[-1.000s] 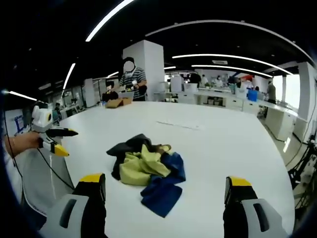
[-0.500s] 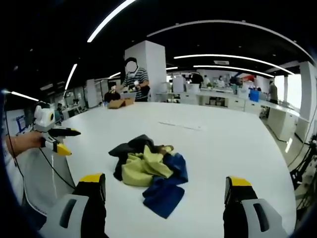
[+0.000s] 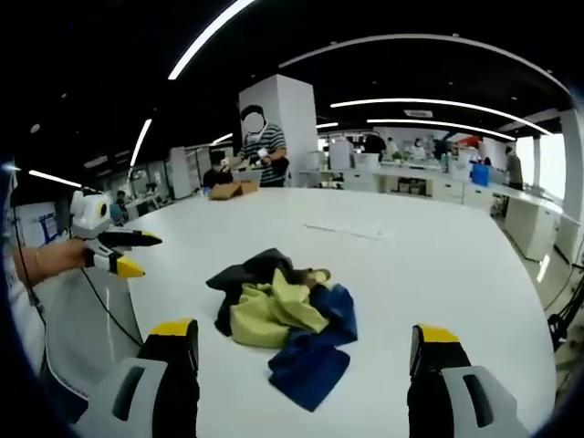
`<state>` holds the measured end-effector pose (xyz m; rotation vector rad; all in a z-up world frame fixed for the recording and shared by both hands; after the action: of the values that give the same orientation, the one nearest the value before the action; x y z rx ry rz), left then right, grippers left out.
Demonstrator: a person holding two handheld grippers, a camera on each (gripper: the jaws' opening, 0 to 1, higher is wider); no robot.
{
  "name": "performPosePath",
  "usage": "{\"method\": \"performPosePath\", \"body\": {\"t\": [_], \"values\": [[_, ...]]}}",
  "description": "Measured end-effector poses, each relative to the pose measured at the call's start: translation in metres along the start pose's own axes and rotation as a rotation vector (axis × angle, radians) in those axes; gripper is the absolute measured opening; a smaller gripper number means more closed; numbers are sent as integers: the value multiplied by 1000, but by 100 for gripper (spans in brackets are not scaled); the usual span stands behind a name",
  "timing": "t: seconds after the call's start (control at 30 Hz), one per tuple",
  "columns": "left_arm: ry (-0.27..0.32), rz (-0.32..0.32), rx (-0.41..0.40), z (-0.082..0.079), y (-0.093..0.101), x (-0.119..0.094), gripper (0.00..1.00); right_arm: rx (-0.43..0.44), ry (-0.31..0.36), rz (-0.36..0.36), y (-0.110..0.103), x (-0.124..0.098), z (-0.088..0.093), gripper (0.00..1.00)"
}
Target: Fold the garment on the visible template until the final outline fits inside the template.
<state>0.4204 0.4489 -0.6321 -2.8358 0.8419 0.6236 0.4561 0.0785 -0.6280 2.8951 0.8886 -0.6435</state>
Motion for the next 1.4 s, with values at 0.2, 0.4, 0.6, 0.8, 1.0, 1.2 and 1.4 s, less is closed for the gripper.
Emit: {"method": "performPosePath", "body": {"t": [0.2,0.4,0.6,0.8,1.0,1.2,1.4], "values": [[9,41,36,-4,1,15,66,15,9,-26,5,14,-1,80],[5,64,74,-10,5,29,54,93,14,-83,9,29,-2,68],[21,119,24,-13,9,46,45,104,3,-96,14,44,0,56],[33,151,-2,-17,8,64,42,81,-26,-92,18,60,5,41],[37,179,-1,-24,8,82,39,90,-32,-87,22,76,7,31],[32,200,-5,-28,5,100,35,98,-34,-81,25,91,7,24],[4,232,-4,-29,5,116,30,105,-49,-82,31,104,9,20]]}}
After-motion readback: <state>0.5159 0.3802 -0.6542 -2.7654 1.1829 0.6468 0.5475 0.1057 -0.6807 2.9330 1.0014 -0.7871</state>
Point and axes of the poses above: the point that each gripper's makers call its tool centre point, and the gripper's own axes: x roughly forward along the fingers, y roughly to its right, z roughly out of its underside, the point moved 8 cm from there along -x, roughly backward along the fingers, and after that the axes turned 3 degrees about z, right-handed, at the moved point
